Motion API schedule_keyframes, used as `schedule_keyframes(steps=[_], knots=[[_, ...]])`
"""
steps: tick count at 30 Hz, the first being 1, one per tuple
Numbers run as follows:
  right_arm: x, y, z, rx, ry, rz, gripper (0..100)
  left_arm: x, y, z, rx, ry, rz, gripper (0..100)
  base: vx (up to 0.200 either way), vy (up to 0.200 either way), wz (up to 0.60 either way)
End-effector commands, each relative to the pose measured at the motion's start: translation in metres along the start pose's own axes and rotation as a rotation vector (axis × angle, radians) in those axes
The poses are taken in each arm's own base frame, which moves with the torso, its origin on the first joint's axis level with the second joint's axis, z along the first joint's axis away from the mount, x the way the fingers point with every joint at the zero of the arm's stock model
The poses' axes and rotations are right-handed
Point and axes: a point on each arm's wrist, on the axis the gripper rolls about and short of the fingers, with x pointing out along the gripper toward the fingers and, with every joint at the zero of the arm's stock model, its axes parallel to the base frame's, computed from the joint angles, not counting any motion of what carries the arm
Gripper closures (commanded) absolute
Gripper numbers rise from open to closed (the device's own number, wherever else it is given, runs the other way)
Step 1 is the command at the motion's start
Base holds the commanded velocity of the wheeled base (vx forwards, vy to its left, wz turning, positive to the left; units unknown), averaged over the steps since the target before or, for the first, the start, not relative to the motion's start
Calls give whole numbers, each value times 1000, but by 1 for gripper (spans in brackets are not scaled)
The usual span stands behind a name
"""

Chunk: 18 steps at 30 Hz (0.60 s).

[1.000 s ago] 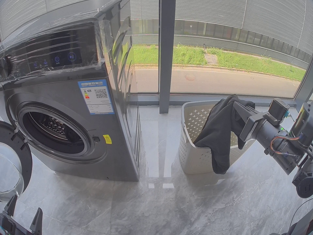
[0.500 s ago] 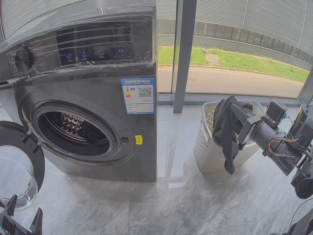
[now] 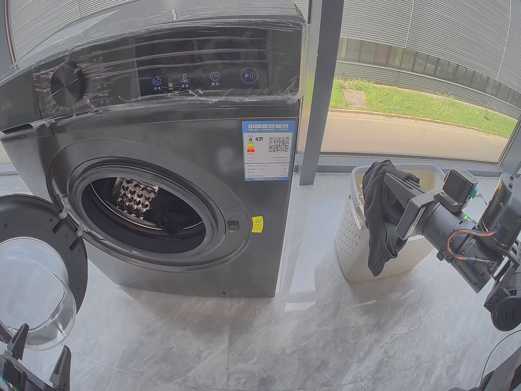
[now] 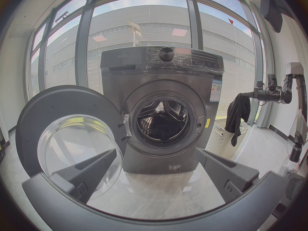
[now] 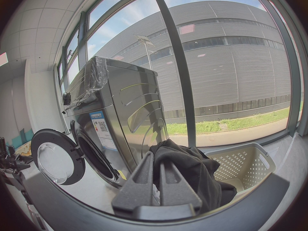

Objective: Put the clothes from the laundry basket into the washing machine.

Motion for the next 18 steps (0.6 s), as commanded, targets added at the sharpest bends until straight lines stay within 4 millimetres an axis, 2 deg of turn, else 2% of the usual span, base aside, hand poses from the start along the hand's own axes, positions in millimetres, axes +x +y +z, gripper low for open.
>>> schedule_keyframes(steps=[1,5,11,18], knots=[[0,0,-1,-1,3,0,100,0,0,-4,-1,-3,0,0,-200,0,0],[0,0,-1,-1,3,0,100,0,0,-4,1,-3,0,0,-200,0,0],[0,0,-3,-2,11,1,100,0,0,-4,1,-3,0,0,0,0,0],[1,0,-4,-3,15,1,100,0,0,-4,-1,-3,-2,0,0,200,0]])
